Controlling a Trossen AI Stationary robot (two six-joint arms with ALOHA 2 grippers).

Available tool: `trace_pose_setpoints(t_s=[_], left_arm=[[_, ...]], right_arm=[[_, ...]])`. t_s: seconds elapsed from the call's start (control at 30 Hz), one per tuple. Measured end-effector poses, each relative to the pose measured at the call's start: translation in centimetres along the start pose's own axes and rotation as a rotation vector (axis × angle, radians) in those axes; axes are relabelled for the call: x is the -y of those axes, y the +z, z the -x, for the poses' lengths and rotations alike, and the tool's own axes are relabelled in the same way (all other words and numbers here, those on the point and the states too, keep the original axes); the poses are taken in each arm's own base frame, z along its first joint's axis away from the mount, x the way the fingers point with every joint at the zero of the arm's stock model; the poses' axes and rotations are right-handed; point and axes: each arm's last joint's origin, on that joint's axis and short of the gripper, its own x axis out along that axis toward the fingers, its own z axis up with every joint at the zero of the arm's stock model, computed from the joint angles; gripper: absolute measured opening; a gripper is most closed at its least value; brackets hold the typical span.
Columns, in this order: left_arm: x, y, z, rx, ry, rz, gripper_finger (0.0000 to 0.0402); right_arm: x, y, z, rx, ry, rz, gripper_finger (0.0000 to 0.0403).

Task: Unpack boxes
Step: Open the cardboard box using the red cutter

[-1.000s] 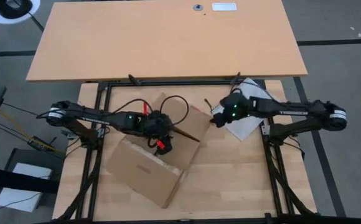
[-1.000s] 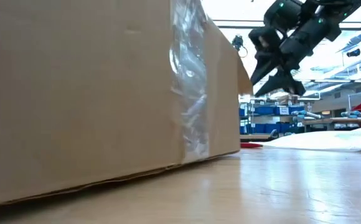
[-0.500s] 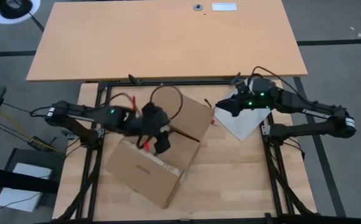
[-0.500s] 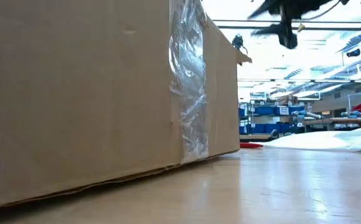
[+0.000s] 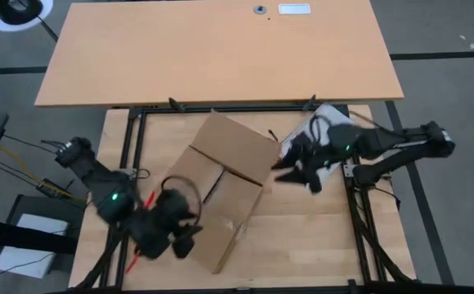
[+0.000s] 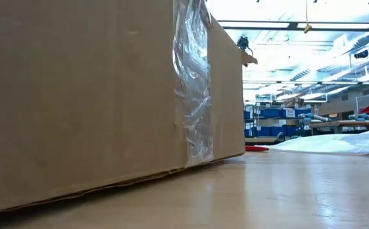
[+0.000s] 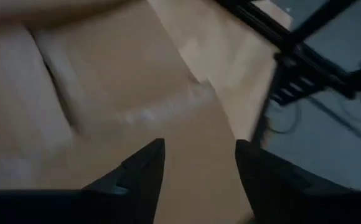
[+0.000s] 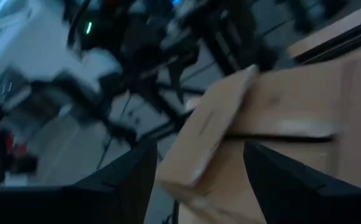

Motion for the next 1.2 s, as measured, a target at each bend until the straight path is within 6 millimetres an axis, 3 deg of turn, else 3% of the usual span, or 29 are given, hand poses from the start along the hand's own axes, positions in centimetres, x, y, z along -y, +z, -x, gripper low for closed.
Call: trace_pose_setpoints(t_s=[0.13, 0.27, 0.53, 0.67, 0.8, 0.93, 1.2], left_arm=[[1.2, -3.5, 1.1, -0.065, -0.028, 0.069, 0.0209], [2.0, -7.5, 1.3, -0.141, 0.012, 0.07, 0.0209], [3.4, -14.3, -0.8, -0.305, 0.099, -0.05, 0.0209], [3.0, -16.3, -2.4, -0.294, 0.218, -0.144, 0.0209], [2.2, -16.6, -4.5, -0.256, 0.351, -0.217, 0.0209], [1.9, -15.5, -5.8, -0.206, 0.407, -0.252, 0.0209], [1.6, -12.4, -8.5, -0.16, 0.431, -0.353, 0.0209]], right_arm=[[-1.9, -1.7, -3.5, -0.094, 0.011, 0.026, 0.0237], [-2.5, -3.2, -7.1, -0.167, -0.025, 0.002, 0.0242], [-1.4, -4.1, -14.9, -0.215, -0.152, -0.061, 0.024], [0.2, -4.5, -18.0, -0.266, -0.237, -0.111, 0.0227], [1.6, -4.9, -19.9, -0.315, -0.269, -0.186, 0.022], [2.1, -5.2, -20.6, -0.364, -0.226, -0.262, 0.0217], [0.2, -4.7, -20.8, -0.352, -0.032, -0.315, 0.0214]])
